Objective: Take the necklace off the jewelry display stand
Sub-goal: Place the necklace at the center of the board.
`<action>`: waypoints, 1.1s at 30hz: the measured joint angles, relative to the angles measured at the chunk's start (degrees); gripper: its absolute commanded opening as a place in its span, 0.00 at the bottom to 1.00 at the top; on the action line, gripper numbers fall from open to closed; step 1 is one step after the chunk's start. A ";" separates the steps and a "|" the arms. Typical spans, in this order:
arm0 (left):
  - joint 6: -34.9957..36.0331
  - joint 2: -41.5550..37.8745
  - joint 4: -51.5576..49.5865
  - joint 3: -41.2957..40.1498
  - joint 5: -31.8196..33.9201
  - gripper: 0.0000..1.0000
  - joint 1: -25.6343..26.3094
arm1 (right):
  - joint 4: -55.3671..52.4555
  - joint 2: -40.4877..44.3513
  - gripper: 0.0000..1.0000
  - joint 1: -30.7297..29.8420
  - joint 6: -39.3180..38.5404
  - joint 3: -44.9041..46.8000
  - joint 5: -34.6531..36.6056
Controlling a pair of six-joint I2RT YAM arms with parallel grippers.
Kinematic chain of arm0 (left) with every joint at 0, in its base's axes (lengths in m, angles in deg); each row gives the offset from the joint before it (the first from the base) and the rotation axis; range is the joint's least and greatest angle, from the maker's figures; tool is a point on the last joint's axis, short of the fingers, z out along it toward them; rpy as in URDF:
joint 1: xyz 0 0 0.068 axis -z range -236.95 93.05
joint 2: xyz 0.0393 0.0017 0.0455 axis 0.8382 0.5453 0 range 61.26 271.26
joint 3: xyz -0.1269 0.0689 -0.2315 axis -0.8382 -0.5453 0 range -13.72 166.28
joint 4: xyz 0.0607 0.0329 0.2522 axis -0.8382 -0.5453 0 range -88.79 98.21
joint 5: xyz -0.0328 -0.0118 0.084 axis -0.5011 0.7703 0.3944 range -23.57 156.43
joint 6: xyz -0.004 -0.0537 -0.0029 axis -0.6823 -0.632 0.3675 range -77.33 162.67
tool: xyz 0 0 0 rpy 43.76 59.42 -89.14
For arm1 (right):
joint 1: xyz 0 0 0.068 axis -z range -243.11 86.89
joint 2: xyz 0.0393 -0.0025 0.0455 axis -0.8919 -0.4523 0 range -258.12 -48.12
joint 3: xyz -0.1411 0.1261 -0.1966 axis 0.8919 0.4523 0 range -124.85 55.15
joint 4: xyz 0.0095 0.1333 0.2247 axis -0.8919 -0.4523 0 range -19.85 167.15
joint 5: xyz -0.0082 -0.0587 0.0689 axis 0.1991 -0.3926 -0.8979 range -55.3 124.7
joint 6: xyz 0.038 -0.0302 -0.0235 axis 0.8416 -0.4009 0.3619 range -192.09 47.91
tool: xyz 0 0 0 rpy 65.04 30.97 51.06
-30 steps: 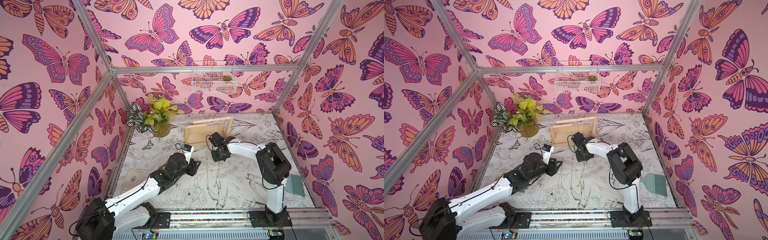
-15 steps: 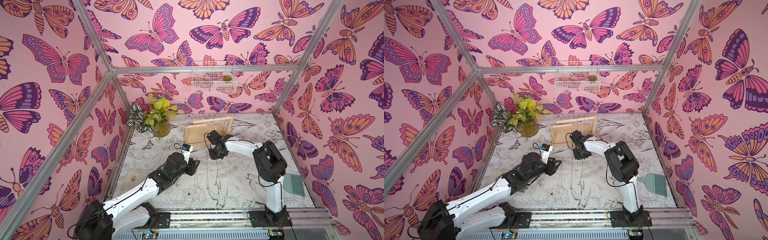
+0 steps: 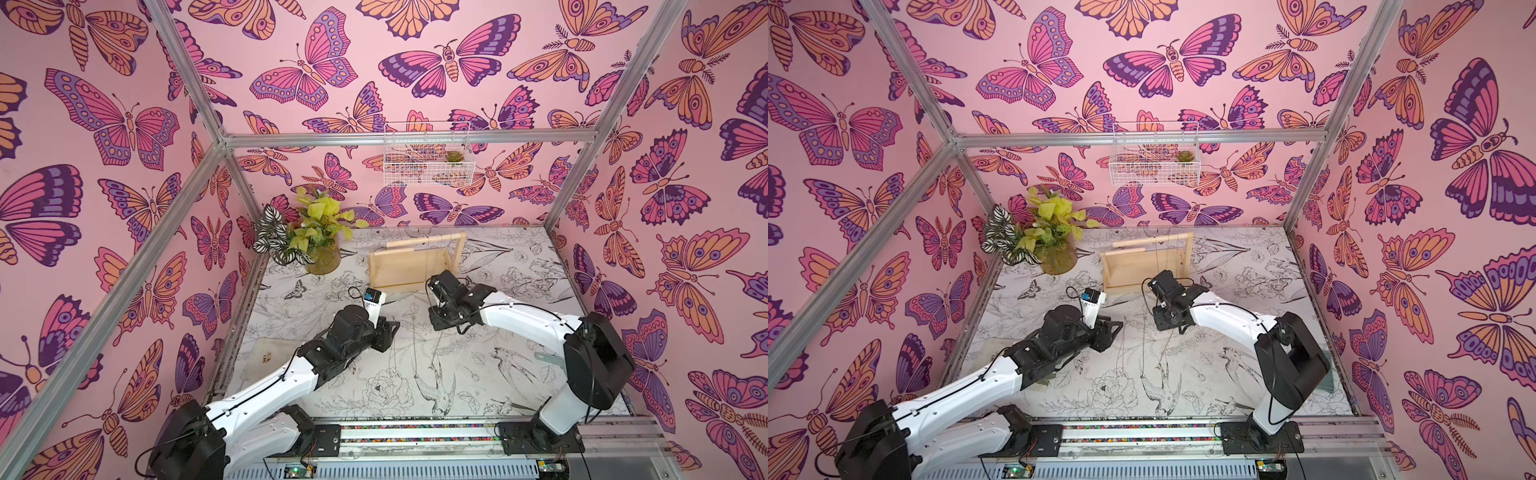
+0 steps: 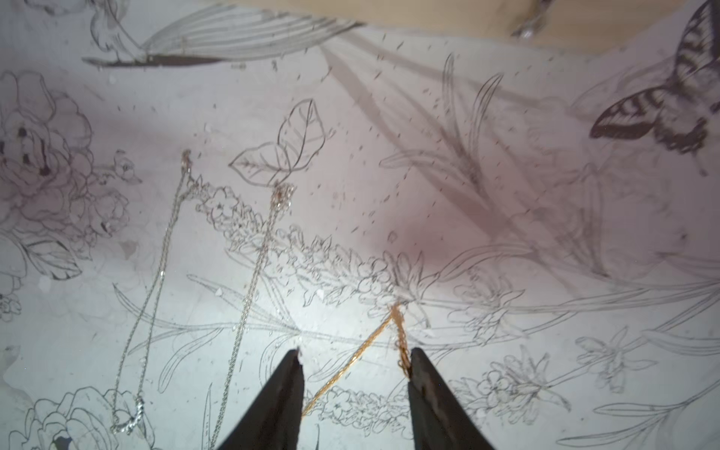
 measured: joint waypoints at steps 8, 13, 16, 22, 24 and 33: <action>-0.44 -0.20 0.00 -0.02 -0.79 0.50 0.00 | 1.51 0.92 0.45 -4.96 4.70 8.22 1.44; -0.87 -1.90 0.07 -0.63 -0.83 0.50 0.00 | 1.92 1.55 0.40 -4.96 5.07 6.19 3.78; -0.94 -3.45 0.02 -1.42 -0.81 0.50 0.00 | 1.86 1.36 0.41 -4.96 5.05 3.78 5.16; -1.31 -4.66 0.00 -1.97 -0.79 0.50 0.00 | -1.25 -3.87 0.45 -4.57 2.01 -5.79 7.04; -1.38 -4.66 0.00 -1.97 -0.79 0.50 0.00 | 0.00 -7.17 0.44 -4.28 0.17 -9.57 8.63; -1.73 -5.14 0.00 -2.51 -0.79 0.50 0.00 | -4.46 -13.84 0.41 -2.21 -3.63 -13.03 13.44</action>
